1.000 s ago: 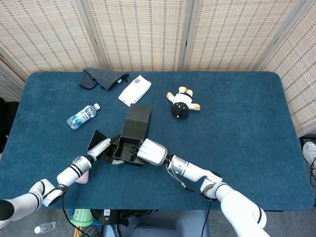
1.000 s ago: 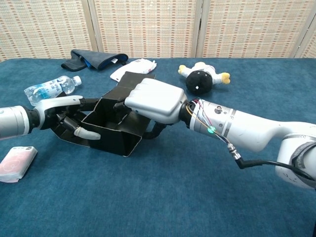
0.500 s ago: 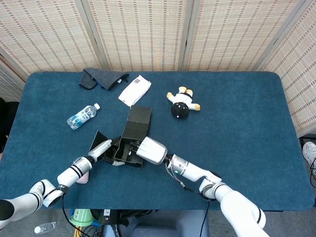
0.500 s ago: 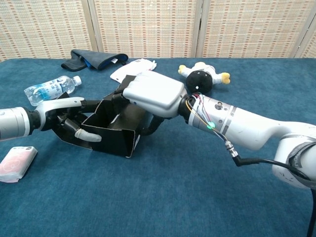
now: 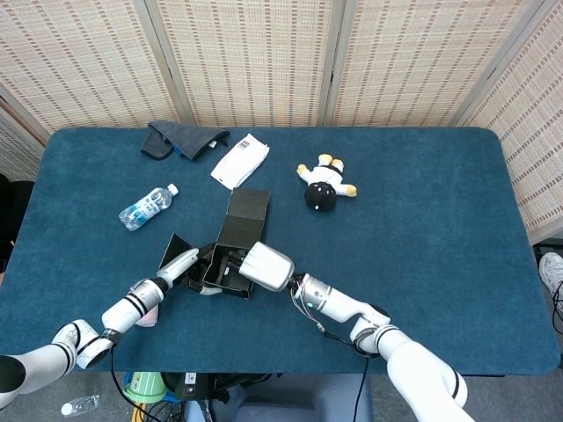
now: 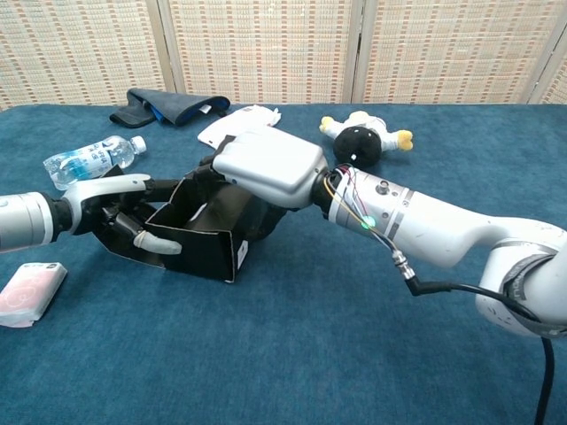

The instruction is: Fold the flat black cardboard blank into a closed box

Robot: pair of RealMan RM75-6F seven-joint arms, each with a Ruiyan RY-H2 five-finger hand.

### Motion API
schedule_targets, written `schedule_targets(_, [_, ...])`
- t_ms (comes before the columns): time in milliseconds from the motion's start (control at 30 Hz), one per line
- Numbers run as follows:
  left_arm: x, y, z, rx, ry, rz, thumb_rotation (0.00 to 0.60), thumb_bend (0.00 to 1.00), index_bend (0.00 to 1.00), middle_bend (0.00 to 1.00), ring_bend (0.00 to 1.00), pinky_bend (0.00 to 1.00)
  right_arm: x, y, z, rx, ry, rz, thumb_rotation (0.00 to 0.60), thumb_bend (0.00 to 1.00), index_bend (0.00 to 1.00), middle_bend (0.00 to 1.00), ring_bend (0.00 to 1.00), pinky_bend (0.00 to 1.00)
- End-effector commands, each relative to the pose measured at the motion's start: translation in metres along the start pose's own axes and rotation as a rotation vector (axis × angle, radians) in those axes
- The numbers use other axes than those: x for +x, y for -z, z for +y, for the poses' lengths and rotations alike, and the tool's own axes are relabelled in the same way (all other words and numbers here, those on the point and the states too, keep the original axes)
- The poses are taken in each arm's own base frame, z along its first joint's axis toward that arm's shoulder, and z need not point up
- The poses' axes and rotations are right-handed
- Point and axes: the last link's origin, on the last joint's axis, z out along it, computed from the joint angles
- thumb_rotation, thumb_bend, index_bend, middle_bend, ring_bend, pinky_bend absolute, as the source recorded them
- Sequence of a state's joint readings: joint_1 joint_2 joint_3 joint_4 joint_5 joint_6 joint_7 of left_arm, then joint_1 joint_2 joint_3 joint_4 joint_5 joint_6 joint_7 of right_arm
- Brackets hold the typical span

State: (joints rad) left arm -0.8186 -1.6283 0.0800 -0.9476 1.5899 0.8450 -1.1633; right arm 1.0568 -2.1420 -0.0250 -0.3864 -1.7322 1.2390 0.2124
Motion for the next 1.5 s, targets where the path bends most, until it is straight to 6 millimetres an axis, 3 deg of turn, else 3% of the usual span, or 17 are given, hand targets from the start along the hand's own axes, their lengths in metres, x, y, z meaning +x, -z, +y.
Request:
schedule_targets(33, [0.000,0.000,0.000,-0.001,-0.003,0.001,0.600,0.15,0.12,0.13,0.57,0.74,0.000,-0.001,-0.001,0.000,-0.002,-0.001,0.600,0.12,0.39,0.37,0.79,1.00])
schedule_targets(233, [0.002,0.002,-0.001,0.001,-0.003,0.004,0.600,0.15,0.12,0.13,0.57,0.74,0.000,-0.001,0.001,-0.002,-0.010,-0.005,0.600,0.14,0.39,0.39,0.80,1.00])
schedule_targets(467, [0.004,0.003,0.000,-0.002,-0.005,0.007,0.600,0.15,0.12,0.13,0.57,0.74,-0.003,0.000,0.000,0.009,-0.007,-0.030,0.600,0.31,0.50,0.49,0.82,1.00])
schedule_targets(833, [0.004,0.006,-0.001,0.000,-0.009,0.005,0.600,0.15,0.12,0.13,0.57,0.74,-0.004,0.001,0.004,0.012,-0.020,-0.056,0.600,0.43,0.65,0.61,0.84,1.00])
schedule_targets(1100, [0.006,0.006,-0.001,-0.002,-0.028,0.011,0.600,0.15,0.12,0.13,0.57,0.74,-0.004,0.001,0.007,0.011,-0.022,-0.076,0.600,0.46,0.71,0.65,0.84,1.00])
schedule_targets(1367, [0.007,0.008,-0.001,-0.004,-0.025,0.016,0.600,0.15,0.12,0.13,0.57,0.74,-0.002,0.001,0.012,0.008,-0.005,-0.083,0.600,0.46,0.71,0.63,0.84,1.00])
schedule_targets(1500, [0.006,0.008,0.000,-0.004,-0.020,0.018,0.600,0.15,0.12,0.13,0.57,0.74,-0.002,0.001,0.014,-0.001,0.008,-0.085,0.600,0.35,0.60,0.47,0.84,1.00])
